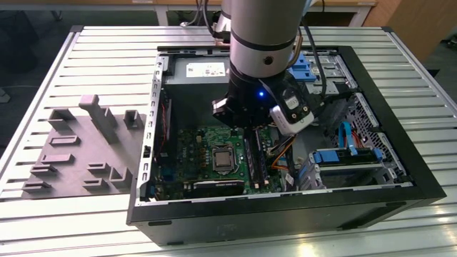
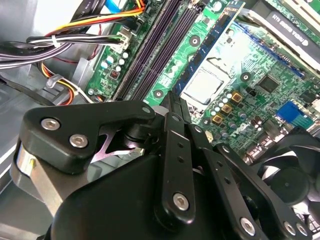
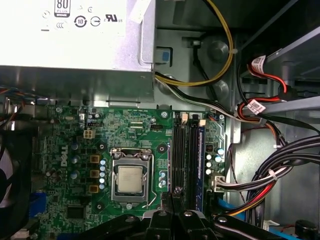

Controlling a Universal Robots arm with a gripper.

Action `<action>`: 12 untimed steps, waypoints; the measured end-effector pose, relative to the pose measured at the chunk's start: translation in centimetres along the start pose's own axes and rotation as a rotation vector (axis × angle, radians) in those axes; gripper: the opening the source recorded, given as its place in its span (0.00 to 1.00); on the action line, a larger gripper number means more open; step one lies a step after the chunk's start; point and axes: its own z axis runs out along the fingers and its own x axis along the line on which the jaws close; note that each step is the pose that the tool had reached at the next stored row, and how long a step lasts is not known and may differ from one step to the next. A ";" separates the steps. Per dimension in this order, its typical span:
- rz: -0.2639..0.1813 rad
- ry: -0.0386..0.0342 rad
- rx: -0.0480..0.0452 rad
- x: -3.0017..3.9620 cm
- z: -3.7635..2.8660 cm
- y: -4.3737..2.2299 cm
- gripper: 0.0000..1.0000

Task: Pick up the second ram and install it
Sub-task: 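Insert the second ram into the second slot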

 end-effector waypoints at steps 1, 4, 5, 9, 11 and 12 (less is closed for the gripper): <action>0.000 0.0000 0.0000 -0.02 0.02 0.00 0.12; 0.002 -0.0001 0.0000 -0.08 0.07 0.00 0.12; 0.002 -0.0001 0.0000 -0.10 0.09 -0.01 0.12; 0.004 -0.0001 0.0000 -0.19 0.16 -0.01 0.12; 0.005 -0.0001 0.0001 -0.24 0.20 -0.01 0.12; 0.005 -0.0002 0.0000 -0.27 0.22 -0.01 0.12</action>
